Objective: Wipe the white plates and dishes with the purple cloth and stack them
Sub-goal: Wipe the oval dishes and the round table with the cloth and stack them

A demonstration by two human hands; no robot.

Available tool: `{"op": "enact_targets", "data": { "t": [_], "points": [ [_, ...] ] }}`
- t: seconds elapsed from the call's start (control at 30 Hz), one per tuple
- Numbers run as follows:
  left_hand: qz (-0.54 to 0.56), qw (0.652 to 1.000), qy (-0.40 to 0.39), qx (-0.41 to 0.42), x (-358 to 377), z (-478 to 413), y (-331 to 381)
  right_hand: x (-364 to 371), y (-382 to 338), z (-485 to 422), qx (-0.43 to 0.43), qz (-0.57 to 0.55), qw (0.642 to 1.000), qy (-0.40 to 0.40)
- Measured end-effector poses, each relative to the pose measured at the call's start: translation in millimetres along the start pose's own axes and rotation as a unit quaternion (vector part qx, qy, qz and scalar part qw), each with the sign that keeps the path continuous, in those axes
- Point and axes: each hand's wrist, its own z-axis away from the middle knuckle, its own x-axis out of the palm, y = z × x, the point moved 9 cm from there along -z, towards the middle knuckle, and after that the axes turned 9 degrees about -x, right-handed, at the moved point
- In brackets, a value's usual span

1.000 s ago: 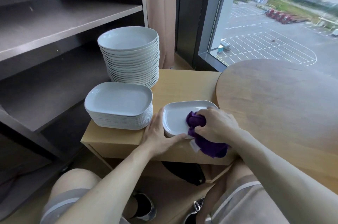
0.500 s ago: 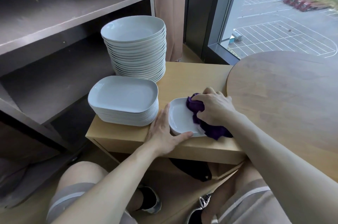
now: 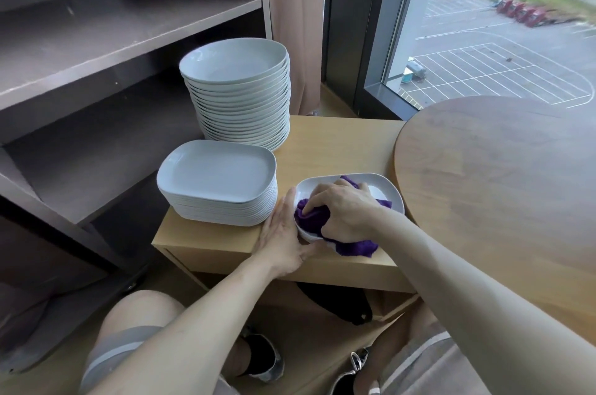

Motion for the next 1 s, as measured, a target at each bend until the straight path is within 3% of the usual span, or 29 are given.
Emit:
{"op": "enact_targets", "data": {
  "t": [0.2, 0.4, 0.57, 0.7, 1.0],
  "points": [
    [-0.005, 1.000, -0.003, -0.011, 0, 2, 0, 5, 14, 25, 0.061, -0.006, 0.996, 0.066],
    [-0.013, 1.000, -0.006, -0.010, 1, 1, -1, -8, 44, 48, 0.148, 0.037, 0.986, 0.064],
    [-0.005, 1.000, -0.001, -0.015, 2, -2, -6, -16, 72, 71, 0.260, 0.144, 0.943, 0.149],
    [0.006, 1.000, 0.000, -0.009, 3, -3, -7, -10, 75, 64, 0.260, 0.150, 0.939, 0.168],
    [-0.005, 1.000, 0.014, -0.007, 3, -2, -6, -20, 69, 27, 0.228, 0.148, 0.954, 0.125]
  ]
}}
